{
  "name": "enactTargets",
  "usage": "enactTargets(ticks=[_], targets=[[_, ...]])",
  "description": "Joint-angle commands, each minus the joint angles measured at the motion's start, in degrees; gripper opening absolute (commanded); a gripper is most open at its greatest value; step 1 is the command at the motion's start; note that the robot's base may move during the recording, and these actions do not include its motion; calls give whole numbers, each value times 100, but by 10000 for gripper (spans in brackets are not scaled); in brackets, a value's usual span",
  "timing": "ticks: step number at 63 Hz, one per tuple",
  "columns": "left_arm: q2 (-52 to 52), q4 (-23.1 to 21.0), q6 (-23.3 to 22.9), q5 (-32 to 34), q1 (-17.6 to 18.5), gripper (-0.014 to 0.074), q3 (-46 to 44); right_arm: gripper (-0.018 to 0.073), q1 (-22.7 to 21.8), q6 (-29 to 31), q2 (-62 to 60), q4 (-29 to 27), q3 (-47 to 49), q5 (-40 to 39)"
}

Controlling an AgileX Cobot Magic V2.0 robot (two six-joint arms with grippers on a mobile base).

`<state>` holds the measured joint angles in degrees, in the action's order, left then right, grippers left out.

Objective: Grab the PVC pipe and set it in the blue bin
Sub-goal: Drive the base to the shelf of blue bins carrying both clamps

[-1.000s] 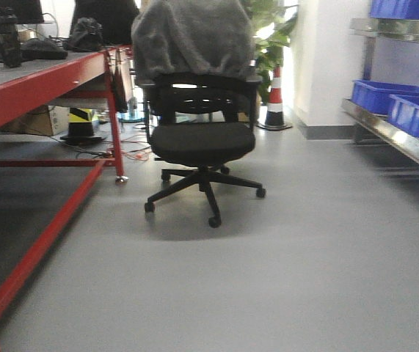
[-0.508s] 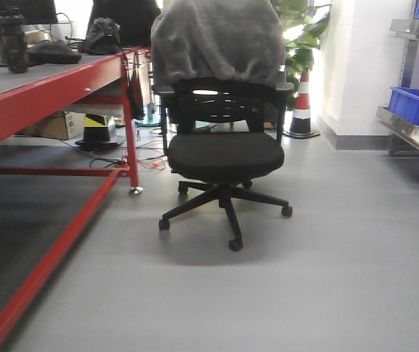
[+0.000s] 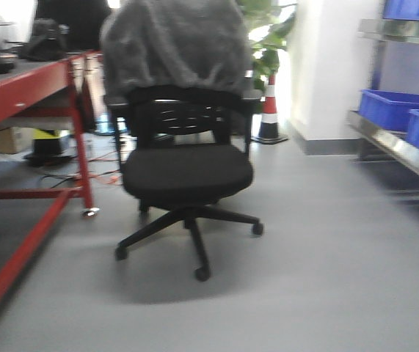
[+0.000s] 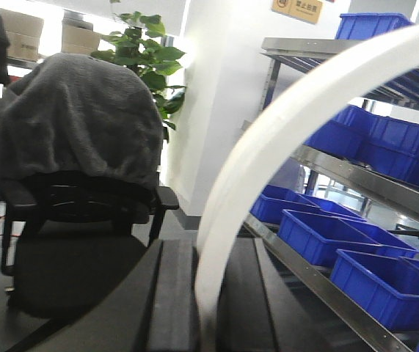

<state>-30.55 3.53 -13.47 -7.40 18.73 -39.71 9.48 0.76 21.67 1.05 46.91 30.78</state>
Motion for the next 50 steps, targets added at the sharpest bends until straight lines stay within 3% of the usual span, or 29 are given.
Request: enactTargets(ticks=[1, 50], targets=[[43, 9, -25, 115, -27, -111, 0, -161, -32, 24, -21, 60, -1, -165], [43, 9, -25, 115, -27, -111, 0, -161, -32, 24, -21, 60, -1, -165]])
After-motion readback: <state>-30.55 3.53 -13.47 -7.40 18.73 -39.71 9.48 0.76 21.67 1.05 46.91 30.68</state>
